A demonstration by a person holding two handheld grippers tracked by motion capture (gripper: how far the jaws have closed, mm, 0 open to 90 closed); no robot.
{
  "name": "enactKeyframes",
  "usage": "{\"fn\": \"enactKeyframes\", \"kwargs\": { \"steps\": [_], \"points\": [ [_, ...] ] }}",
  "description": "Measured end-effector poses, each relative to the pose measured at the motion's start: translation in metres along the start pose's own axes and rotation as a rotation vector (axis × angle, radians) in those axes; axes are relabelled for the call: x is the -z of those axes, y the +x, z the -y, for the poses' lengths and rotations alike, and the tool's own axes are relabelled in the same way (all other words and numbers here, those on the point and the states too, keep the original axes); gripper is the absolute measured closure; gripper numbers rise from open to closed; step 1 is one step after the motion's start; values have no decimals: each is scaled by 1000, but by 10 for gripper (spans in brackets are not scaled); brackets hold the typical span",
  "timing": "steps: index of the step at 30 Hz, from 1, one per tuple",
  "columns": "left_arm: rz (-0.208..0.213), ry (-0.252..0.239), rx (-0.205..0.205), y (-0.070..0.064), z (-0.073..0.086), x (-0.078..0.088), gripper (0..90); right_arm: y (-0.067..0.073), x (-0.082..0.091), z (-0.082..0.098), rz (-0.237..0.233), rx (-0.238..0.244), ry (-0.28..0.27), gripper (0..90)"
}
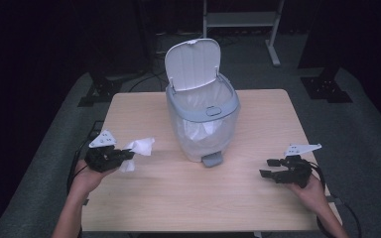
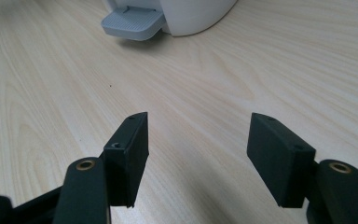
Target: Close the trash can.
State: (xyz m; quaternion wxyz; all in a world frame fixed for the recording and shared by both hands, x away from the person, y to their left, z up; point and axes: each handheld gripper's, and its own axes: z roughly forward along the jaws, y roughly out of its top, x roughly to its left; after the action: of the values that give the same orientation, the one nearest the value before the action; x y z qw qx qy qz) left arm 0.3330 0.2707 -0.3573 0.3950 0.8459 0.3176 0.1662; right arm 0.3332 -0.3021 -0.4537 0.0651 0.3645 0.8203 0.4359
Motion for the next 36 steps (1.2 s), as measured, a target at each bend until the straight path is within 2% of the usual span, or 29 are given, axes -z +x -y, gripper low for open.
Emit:
{"fn": "enactKeyframes", "kwargs": {
  "steps": [4,6,7,15,22,28,31,36],
  "points": [
    [4,-10,-16,2,-19,12,849,-1,-2,-1,-4,-3,3,376],
    [6,-7,-24,2,-24,15,849,-1,-2,0,-4,-3,4,375],
    [10,-9,-34,2,-32,18,849,-1,-3,0,-5,-6,7,376],
    [19,-11,-63,2,-61,28,849,-3,-1,0,-7,-5,-1,375],
    [27,-21,-77,2,-77,32,849,-6,-1,1,-11,-16,-7,376],
    [30,-25,-113,-1,-98,37,848,-8,-3,1,-16,-17,-9,376],
    [31,-30,-114,-2,-102,37,848,-7,-3,1,-15,-16,-9,376],
    [34,-31,-139,-4,-115,41,848,-8,-2,2,-13,-21,-12,376]
  ]
}}
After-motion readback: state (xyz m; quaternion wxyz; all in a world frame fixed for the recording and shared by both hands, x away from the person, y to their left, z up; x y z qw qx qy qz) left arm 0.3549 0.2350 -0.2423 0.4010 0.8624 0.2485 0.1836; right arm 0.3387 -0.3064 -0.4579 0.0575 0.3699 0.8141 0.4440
